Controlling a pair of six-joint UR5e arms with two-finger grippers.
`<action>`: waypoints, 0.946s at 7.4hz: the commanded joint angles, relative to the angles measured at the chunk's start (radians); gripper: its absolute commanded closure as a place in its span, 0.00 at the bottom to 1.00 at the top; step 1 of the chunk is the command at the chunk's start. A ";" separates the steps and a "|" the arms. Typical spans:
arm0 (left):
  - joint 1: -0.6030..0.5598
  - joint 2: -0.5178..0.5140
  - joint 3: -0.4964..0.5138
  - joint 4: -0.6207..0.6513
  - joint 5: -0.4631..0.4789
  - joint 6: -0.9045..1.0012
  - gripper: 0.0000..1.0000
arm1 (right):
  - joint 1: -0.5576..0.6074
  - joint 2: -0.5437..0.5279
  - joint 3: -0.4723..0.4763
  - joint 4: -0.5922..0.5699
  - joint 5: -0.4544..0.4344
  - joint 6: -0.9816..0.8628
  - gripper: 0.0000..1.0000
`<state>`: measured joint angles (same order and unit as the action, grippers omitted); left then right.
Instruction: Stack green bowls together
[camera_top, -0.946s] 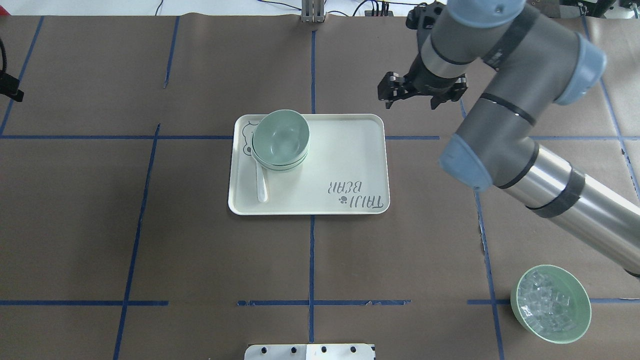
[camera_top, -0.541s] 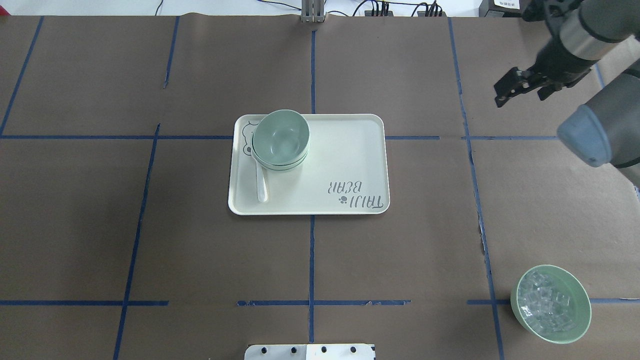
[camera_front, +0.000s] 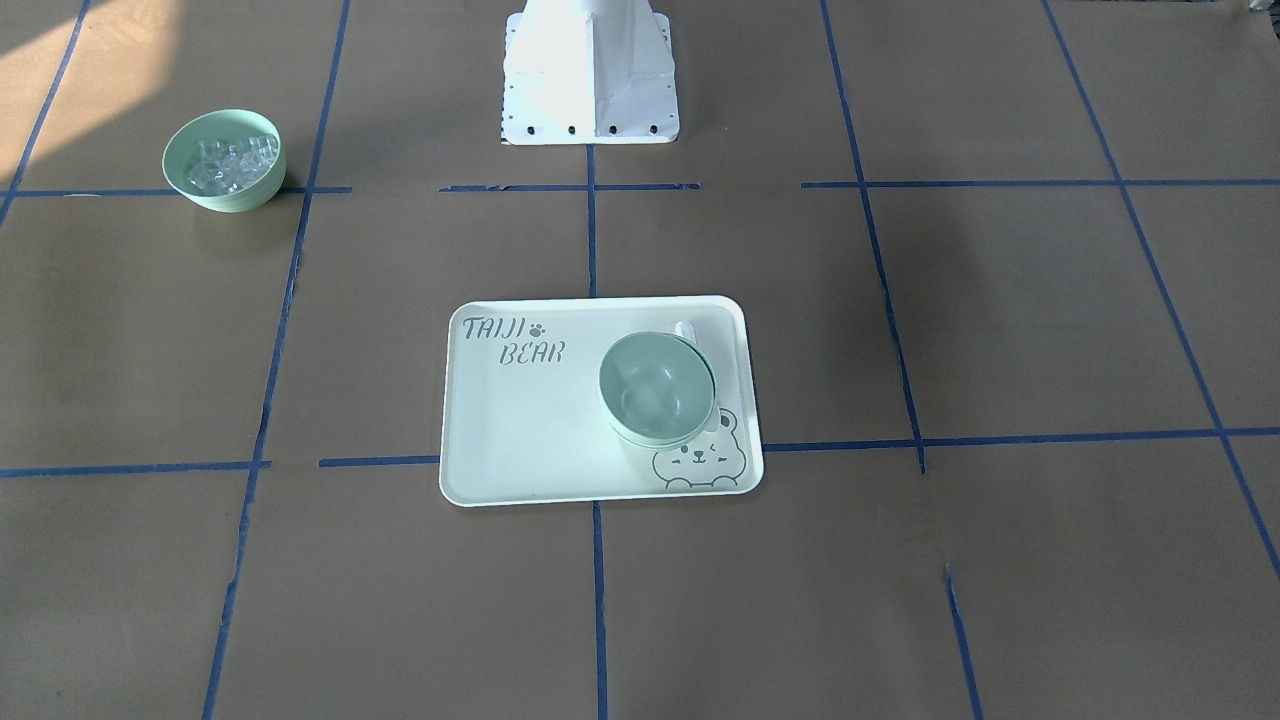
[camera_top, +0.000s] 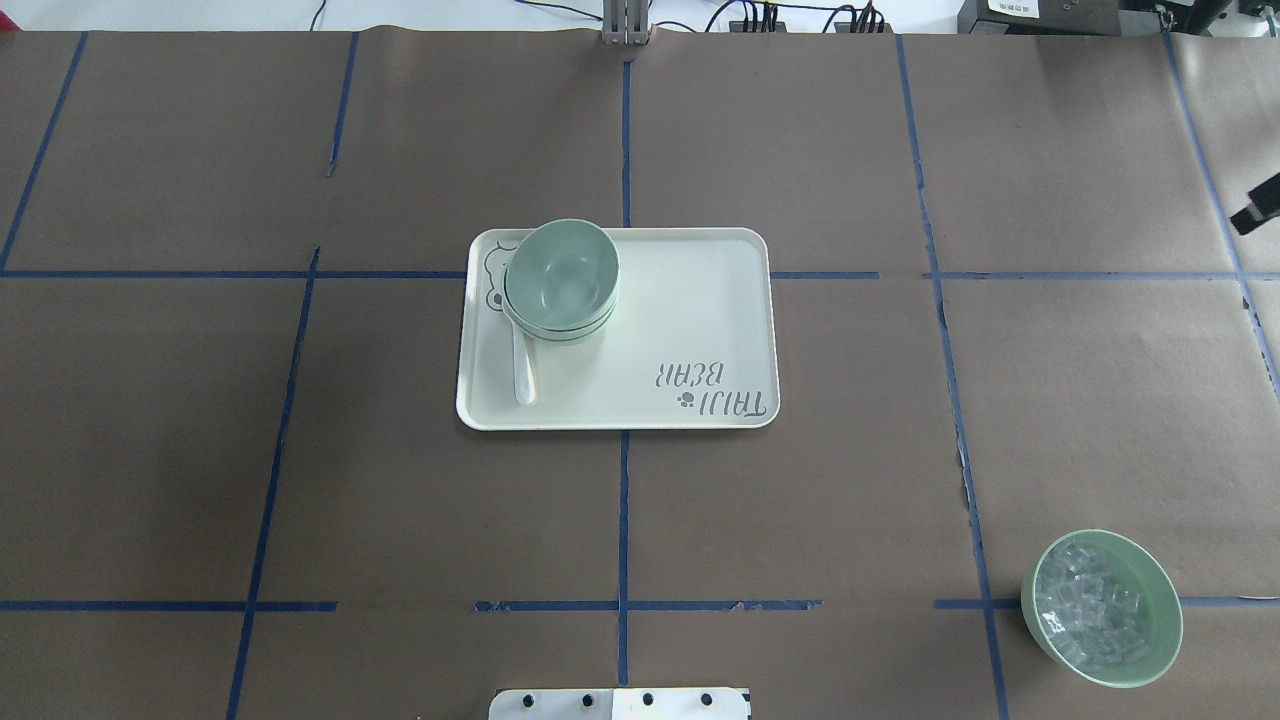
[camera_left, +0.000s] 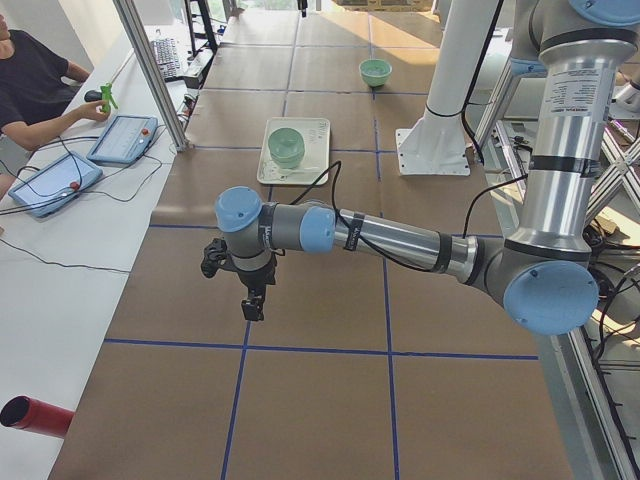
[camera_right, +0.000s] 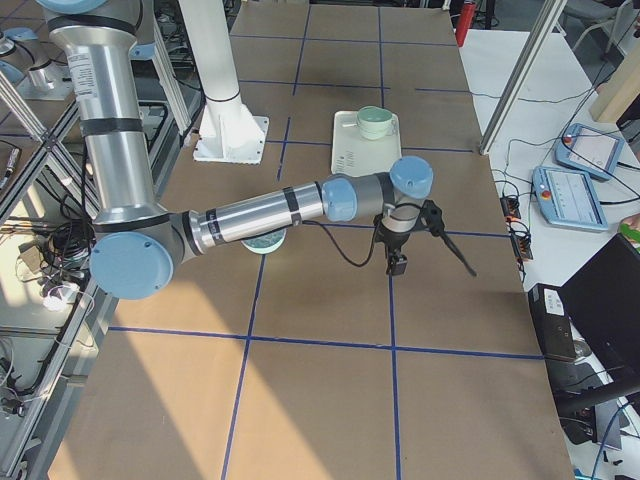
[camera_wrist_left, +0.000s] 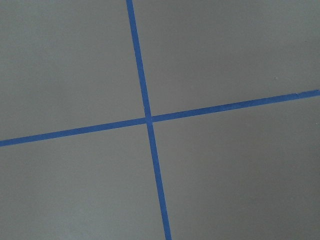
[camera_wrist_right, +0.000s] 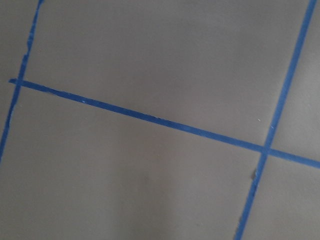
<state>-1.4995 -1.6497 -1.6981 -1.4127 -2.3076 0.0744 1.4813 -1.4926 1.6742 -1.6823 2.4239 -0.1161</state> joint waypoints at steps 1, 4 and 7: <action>-0.005 0.005 0.005 -0.002 -0.010 0.004 0.00 | 0.132 -0.083 -0.037 0.003 0.017 -0.045 0.00; -0.005 0.005 0.020 -0.005 -0.010 0.001 0.00 | 0.149 -0.136 0.004 0.004 0.000 -0.040 0.00; -0.007 0.013 0.026 0.003 -0.010 -0.004 0.00 | 0.149 -0.127 0.016 0.004 -0.086 -0.030 0.00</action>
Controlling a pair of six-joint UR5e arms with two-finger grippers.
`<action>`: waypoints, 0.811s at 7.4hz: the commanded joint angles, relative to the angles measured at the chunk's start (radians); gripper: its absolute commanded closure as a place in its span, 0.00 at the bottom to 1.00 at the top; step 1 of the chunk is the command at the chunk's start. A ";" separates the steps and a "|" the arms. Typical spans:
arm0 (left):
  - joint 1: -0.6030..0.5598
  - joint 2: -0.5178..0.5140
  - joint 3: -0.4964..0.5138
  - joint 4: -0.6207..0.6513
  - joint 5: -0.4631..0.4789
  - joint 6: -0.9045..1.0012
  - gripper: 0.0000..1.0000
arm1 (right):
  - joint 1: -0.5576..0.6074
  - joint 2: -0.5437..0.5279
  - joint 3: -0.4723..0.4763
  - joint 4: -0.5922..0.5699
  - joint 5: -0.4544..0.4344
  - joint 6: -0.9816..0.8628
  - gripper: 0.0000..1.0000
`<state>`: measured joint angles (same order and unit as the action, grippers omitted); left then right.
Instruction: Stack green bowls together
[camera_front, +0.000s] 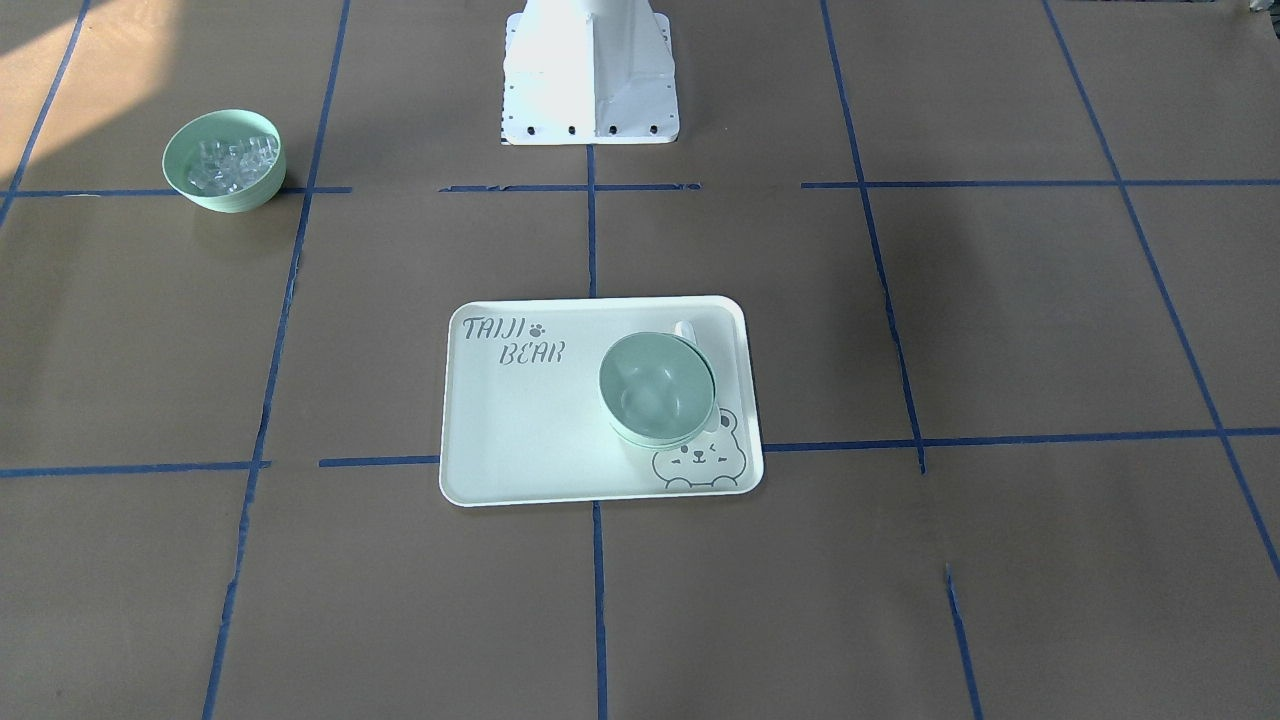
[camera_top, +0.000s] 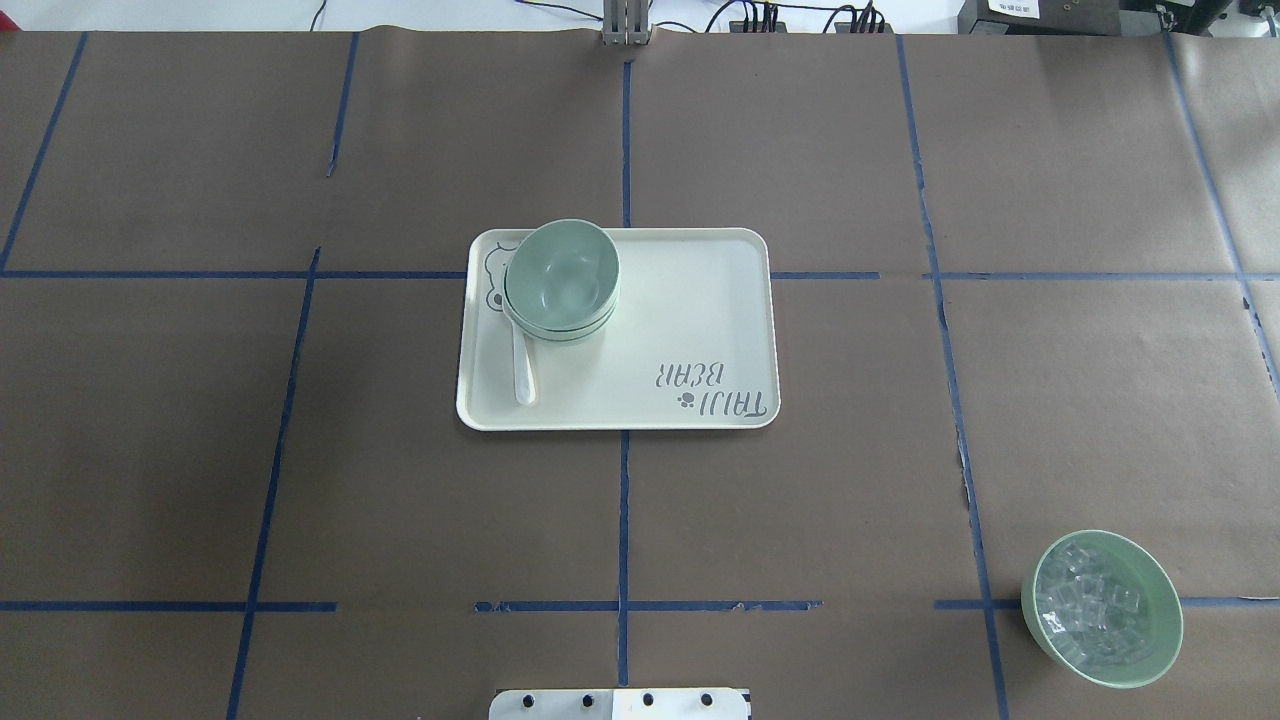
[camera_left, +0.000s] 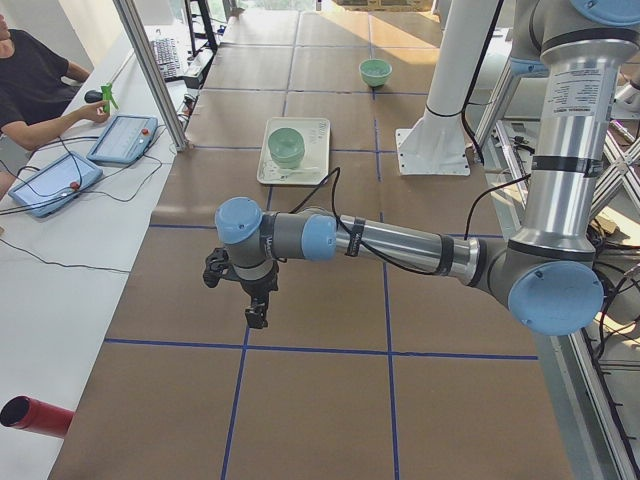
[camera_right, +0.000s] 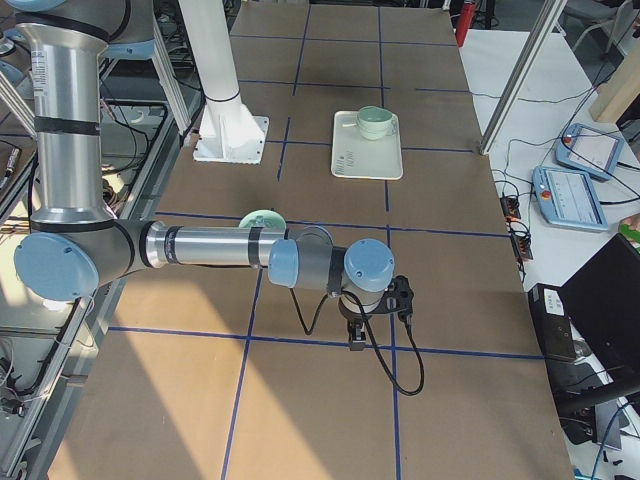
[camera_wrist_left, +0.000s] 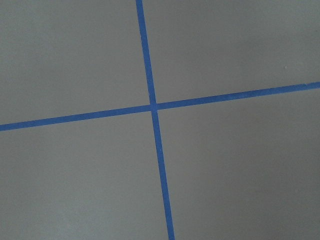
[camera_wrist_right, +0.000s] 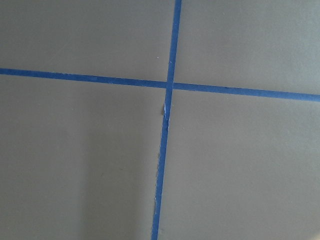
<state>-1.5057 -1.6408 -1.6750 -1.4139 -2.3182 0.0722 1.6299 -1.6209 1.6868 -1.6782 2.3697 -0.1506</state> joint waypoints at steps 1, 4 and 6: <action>-0.001 0.006 0.006 0.009 -0.007 -0.006 0.00 | 0.001 0.003 0.004 0.000 -0.035 0.003 0.00; -0.001 0.016 0.026 0.006 -0.035 -0.011 0.00 | 0.001 0.003 0.001 0.000 -0.032 0.032 0.00; 0.001 0.015 0.026 0.004 -0.035 -0.014 0.00 | 0.001 0.001 0.004 0.000 -0.027 0.055 0.00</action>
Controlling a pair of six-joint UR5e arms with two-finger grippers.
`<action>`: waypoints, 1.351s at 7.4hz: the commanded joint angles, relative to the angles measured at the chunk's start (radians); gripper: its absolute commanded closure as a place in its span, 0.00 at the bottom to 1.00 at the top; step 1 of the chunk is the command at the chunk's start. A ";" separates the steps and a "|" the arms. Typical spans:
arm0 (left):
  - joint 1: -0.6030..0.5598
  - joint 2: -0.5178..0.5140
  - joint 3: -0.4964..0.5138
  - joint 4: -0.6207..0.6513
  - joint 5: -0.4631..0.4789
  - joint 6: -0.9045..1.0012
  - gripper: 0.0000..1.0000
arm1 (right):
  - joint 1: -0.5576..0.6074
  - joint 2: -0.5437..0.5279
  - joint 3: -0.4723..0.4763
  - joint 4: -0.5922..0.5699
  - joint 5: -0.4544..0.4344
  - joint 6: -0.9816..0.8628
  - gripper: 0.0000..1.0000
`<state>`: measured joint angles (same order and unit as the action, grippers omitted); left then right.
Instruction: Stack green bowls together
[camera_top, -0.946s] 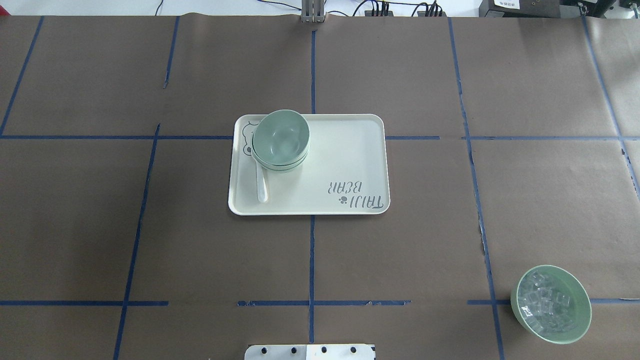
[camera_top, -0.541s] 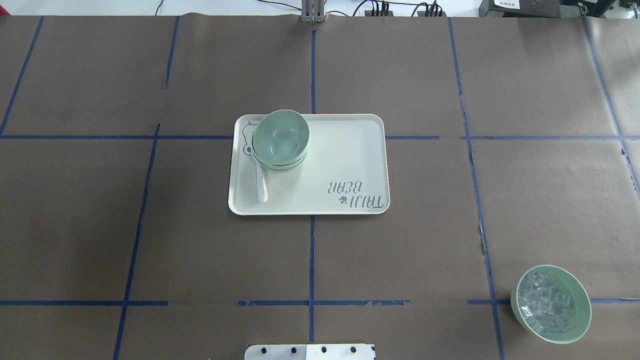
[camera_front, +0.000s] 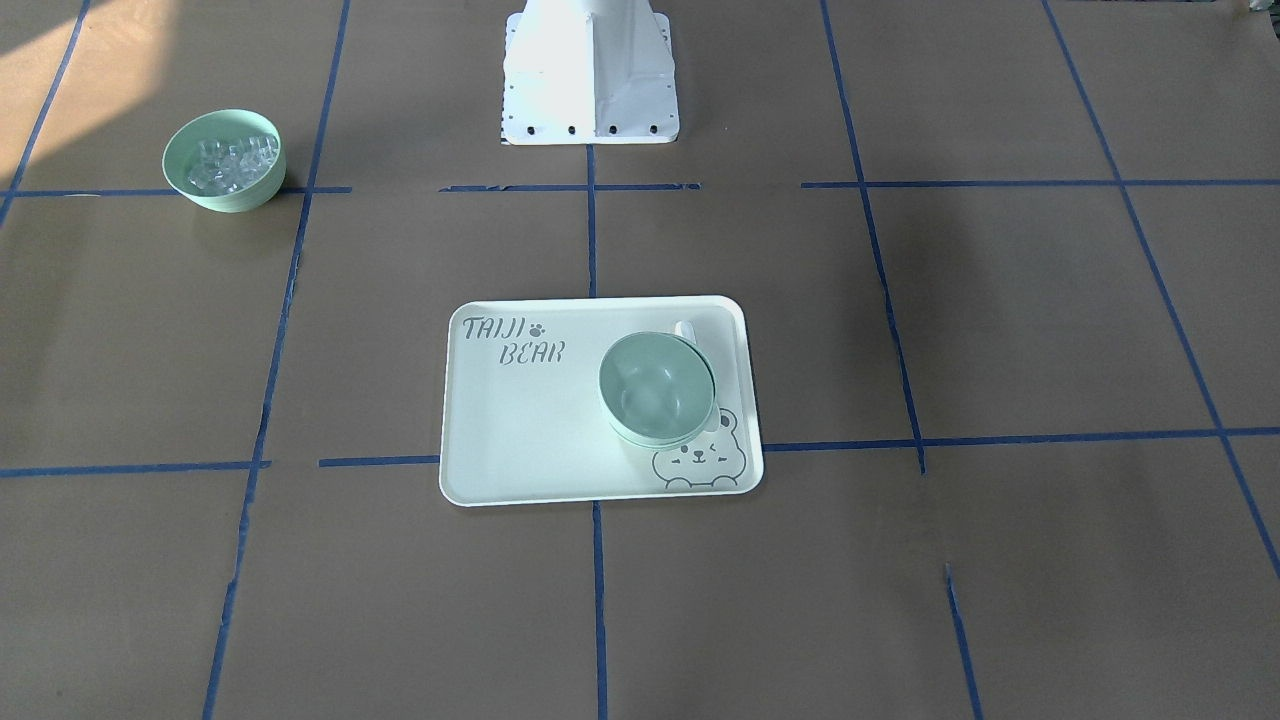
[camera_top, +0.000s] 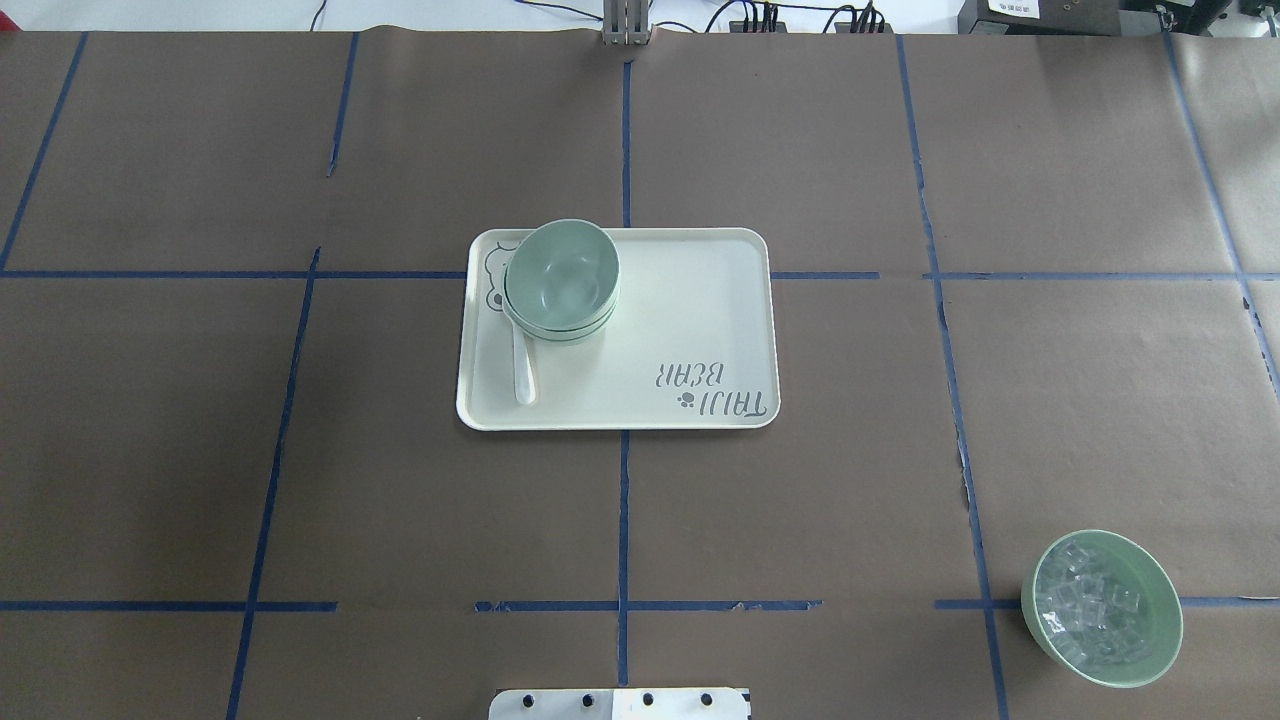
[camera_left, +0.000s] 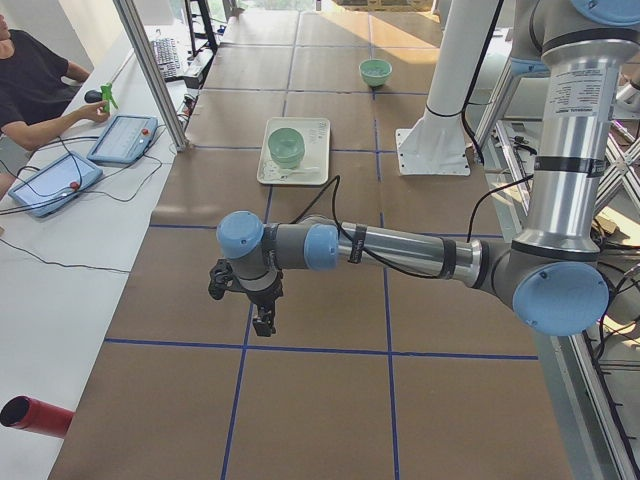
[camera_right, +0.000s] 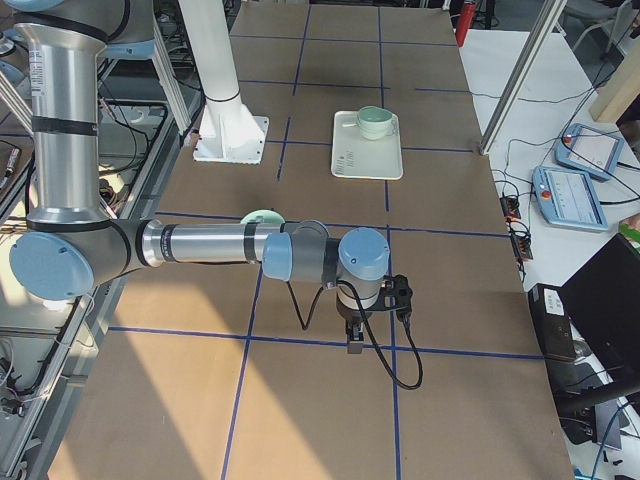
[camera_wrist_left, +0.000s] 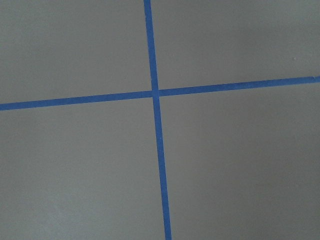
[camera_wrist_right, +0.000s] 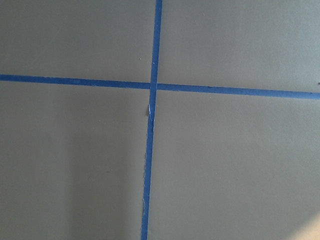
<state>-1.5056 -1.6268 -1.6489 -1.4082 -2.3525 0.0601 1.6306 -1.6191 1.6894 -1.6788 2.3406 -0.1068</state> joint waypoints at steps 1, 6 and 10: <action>0.001 0.002 0.001 -0.002 -0.001 -0.002 0.00 | -0.002 -0.001 -0.001 0.001 0.002 0.012 0.00; 0.001 0.002 0.004 -0.005 0.001 -0.002 0.00 | -0.002 0.016 0.007 0.001 0.009 0.012 0.00; 0.001 0.001 0.003 -0.006 -0.001 0.000 0.00 | -0.002 0.016 0.000 -0.001 0.009 0.013 0.00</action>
